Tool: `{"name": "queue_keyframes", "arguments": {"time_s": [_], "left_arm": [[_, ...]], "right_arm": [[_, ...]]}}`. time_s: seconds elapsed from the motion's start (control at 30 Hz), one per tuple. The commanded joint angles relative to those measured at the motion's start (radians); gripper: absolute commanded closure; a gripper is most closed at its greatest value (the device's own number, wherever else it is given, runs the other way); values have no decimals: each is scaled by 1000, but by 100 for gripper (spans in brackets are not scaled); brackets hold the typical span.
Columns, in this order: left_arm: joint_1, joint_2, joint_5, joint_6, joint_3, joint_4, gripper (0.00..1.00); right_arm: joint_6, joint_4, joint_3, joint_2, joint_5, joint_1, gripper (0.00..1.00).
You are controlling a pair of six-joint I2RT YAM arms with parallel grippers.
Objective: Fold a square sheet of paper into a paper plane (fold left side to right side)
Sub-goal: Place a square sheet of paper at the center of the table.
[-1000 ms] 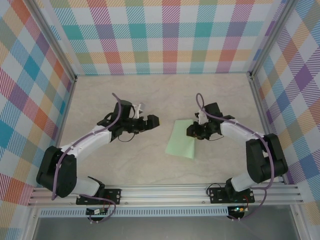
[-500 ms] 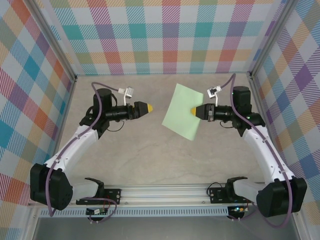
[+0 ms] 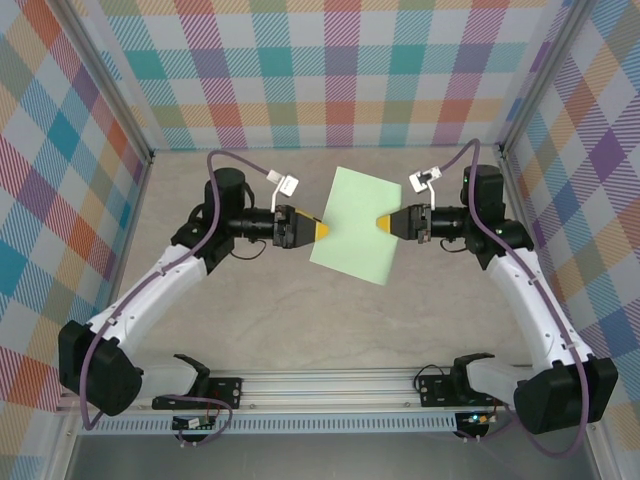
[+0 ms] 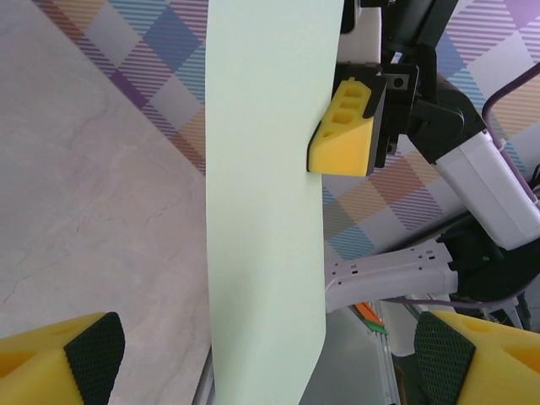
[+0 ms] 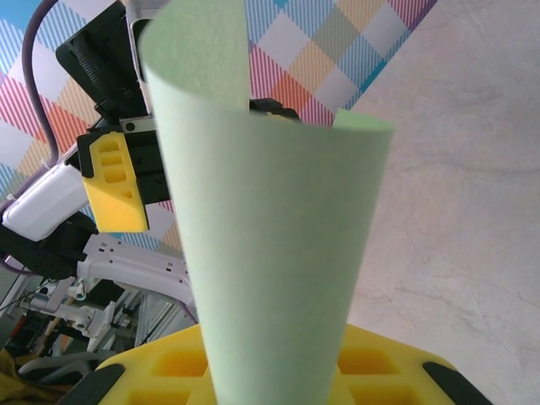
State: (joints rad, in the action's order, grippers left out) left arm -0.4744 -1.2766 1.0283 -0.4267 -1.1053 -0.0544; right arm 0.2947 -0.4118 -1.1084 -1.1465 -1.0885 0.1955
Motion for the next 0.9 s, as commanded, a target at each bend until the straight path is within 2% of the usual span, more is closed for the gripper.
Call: {"name": "queue_keyframes", "arguments": {"time_s": [0.0,0.1,0.23,0.27,0.33,0.43,0.57,0.67,0.77,0.87], "left_arm": [[-10,-16,4,40,-34,-35,11],[-24,-34,9,34,-40,-29,24],[-39,-45,11,33,-35,-27,65],[-40,-44,-2,26,-25,-28,78],[-41,-40,-34,9,3,-27,93],[-40,-40,-121,-34,59,-32,100],[-35,-104,-230,-124,141,-33,100],[-25,-200,-270,-187,191,-3,100],[-19,-275,-330,-226,237,66,100],[-5,-350,-377,-220,231,65,100]], "right_arm": [[-16,2,-22,4,-42,10,77],[-12,2,-21,-2,-35,18,77],[-17,-8,-21,-20,-9,32,73],[-23,-22,-23,-23,12,32,69],[-54,-84,-36,-30,93,32,60],[-73,-179,-51,-48,255,25,46],[-55,-245,-41,-80,443,10,25],[-51,-287,-31,-105,565,10,11],[-30,-298,0,-118,663,10,0],[42,-212,80,-124,658,11,0]]}}
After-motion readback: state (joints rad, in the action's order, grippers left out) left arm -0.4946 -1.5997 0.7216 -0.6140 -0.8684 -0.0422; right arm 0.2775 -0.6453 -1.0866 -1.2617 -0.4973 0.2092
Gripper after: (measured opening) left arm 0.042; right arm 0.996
